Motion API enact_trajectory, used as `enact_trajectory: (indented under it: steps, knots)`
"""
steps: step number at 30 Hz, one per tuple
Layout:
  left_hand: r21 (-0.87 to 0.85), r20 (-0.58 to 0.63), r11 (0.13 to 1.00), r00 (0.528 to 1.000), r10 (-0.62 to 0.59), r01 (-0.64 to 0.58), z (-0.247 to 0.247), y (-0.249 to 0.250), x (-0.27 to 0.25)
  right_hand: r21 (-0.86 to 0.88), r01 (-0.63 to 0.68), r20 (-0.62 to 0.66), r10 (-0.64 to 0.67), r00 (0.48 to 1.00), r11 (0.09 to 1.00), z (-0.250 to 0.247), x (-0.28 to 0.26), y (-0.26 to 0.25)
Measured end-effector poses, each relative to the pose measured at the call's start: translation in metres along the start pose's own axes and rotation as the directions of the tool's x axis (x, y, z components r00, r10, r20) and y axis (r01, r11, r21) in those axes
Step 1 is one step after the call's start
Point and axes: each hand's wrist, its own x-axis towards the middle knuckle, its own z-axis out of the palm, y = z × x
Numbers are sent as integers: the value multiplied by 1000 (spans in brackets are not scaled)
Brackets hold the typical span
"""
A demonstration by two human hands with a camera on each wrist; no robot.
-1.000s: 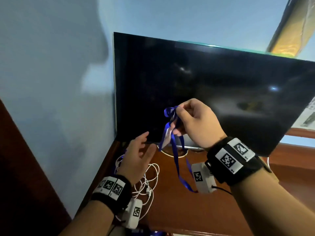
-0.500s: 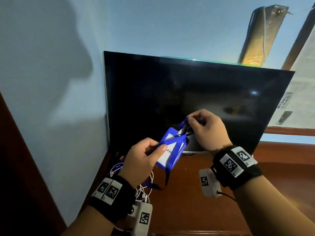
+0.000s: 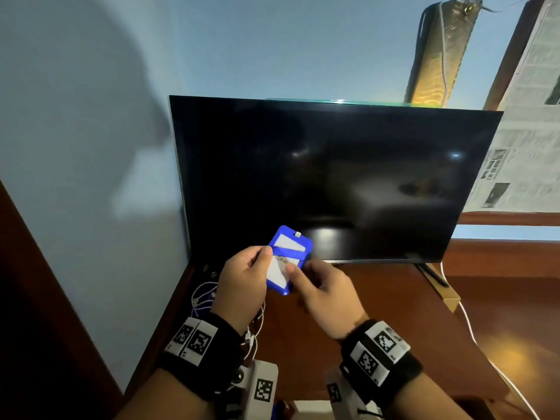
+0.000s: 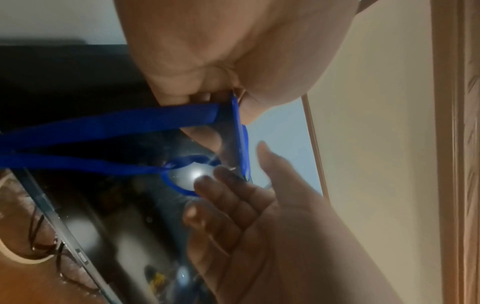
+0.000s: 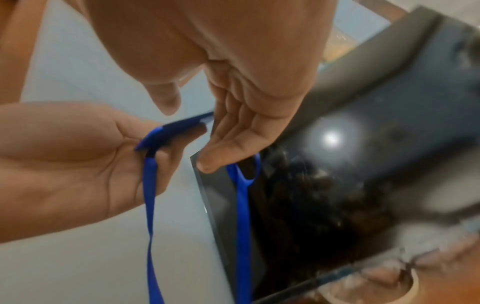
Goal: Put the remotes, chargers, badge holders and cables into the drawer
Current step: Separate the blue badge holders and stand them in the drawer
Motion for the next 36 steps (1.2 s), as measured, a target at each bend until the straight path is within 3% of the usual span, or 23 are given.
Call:
enact_trajectory:
  steps: [4, 6, 9, 15, 17, 18, 19, 20, 22, 23, 25, 27, 32, 34, 36]
  knots:
    - [74, 29, 997, 999, 22, -24, 9, -1, -13, 229, -66, 7, 66, 998, 971, -4, -1, 11]
    - [192, 11, 981, 999, 38, -39, 5, -5, -17, 258, -63, 16, 61, 998, 964, -17, 0, 15]
    - [284, -74, 959, 996, 39, -16, -15, -10, -19, 102, 32, 51, -38, 998, 994, -41, 2, 21]
    - [373, -352, 926, 932, 85, 56, -72, -15, -3, -284, 189, 361, -77, 929, 940, -87, -4, 39]
    - [510, -361, 850, 930, 69, 135, -90, -31, 8, -319, 189, 359, -66, 931, 929, -92, -6, 40]
    - [619, -344, 764, 937, 52, 184, -93, -35, 10, -305, 197, 346, -84, 934, 932, -93, -7, 38]
    - [700, -308, 684, 951, 33, 203, -93, -38, 8, -269, 204, 330, -109, 938, 941, -92, -8, 35]
    - [728, -247, 665, 969, 28, 167, -88, -38, 5, -219, 211, 316, -135, 939, 953, -91, -9, 30]
    - [603, 3, 795, 997, 76, -63, -69, -29, -11, -85, 211, 294, -178, 939, 974, -86, -9, 14]
    - [434, 136, 891, 987, 80, -132, -57, -22, -22, -7, 206, 274, -196, 942, 979, -84, -10, 5]
    - [97, 336, 995, 941, -27, -6, -32, -11, -41, 114, 201, 196, -221, 956, 973, -81, -8, -13]
    - [-43, 441, 986, 889, -124, 159, -13, -10, -51, 180, 227, 94, -247, 964, 957, -80, -2, -27]
    - [-215, 531, 937, 838, -125, 275, 19, -9, -63, 210, 229, -31, -228, 973, 950, -82, 17, -37]
    - [-251, 475, 941, 876, -84, 226, 26, -4, -59, 211, 218, -16, -219, 976, 953, -86, 21, -40]
    - [-267, 318, 953, 947, -54, 144, 32, 7, -49, 225, 222, 15, -231, 973, 949, -90, 23, -45]
